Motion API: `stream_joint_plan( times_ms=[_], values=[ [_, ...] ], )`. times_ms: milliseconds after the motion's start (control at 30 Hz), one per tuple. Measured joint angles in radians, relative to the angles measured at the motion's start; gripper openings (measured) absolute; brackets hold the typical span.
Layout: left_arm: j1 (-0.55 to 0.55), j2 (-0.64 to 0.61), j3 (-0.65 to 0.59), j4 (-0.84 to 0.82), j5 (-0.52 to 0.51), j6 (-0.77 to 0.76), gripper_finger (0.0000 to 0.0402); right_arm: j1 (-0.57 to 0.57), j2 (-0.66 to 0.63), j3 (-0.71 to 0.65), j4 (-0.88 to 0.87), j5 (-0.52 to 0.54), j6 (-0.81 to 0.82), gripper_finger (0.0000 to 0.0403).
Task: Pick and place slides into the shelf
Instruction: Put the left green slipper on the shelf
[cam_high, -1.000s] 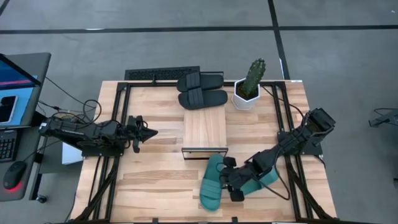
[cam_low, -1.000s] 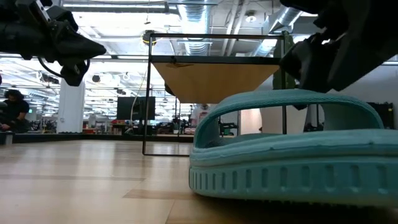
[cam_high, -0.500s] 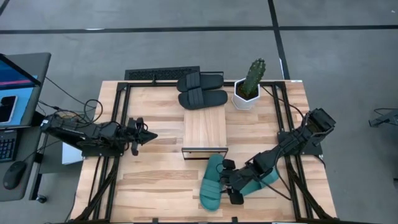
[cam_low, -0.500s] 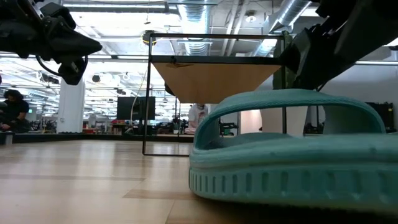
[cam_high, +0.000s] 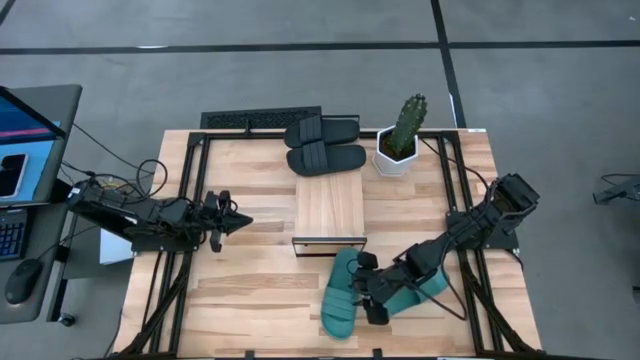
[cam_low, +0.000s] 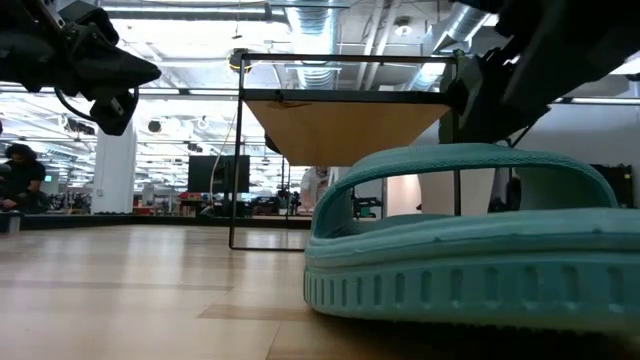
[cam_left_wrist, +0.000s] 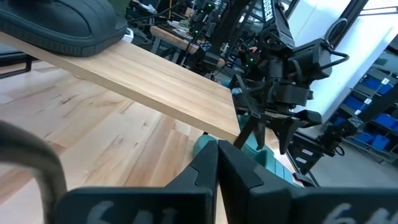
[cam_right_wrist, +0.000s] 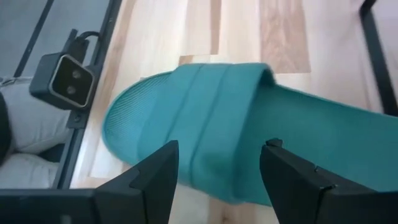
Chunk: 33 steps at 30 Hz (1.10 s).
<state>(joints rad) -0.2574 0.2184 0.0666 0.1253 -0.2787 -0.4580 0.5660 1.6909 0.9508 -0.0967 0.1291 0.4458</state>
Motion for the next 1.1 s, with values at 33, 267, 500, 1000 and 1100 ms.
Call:
stream_joint_plan(
  times_ms=[33,267,500,1000,1100],
  values=[
    [-0.001,0.0,0.0,0.0,0.0,0.0,0.0,-0.004,0.0,0.0,0.0,0.0,0.0,0.0212],
    [-0.002,0.0,0.0,0.0,-0.003,0.0,0.0,-0.012,0.001,0.0,0.0,-0.012,0.001,0.0212],
    [-0.002,0.002,-0.001,0.0,-0.002,0.001,0.0,-0.013,0.113,0.003,0.058,-0.046,0.037,0.0214],
    [-0.002,0.006,-0.001,-0.001,-0.007,0.006,0.0,-0.027,0.11,0.0,0.114,-0.15,0.074,0.0029],
    [-0.002,0.006,-0.001,-0.003,-0.007,0.006,0.0,-0.023,0.103,0.0,0.114,-0.183,0.102,0.0017]
  ],
)
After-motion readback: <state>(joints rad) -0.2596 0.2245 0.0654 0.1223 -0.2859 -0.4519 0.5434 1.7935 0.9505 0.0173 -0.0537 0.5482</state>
